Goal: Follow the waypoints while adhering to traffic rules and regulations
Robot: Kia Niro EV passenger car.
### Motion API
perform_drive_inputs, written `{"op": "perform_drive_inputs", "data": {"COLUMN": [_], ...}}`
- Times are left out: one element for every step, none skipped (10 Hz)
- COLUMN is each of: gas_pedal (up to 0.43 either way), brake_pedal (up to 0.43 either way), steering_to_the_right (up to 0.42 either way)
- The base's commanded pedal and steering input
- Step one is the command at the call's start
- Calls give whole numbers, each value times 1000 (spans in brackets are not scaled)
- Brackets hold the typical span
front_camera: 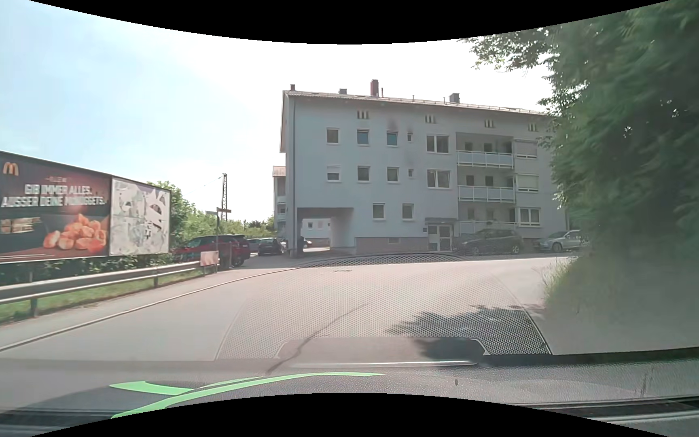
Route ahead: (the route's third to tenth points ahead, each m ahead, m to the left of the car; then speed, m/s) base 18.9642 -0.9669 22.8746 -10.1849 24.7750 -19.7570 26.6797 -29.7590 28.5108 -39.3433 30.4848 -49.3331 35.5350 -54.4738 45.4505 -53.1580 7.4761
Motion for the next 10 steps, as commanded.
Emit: {"op": "perform_drive_inputs", "data": {"gas_pedal": [28, 28, 39, 47, 59, 67, 67, 67, 67, 67], "brake_pedal": [0, 0, 0, 0, 0, 0, 0, 0, 0, 0], "steering_to_the_right": [185, 191, 199, 206, 210, 212, 212, 213, 214, 215]}}
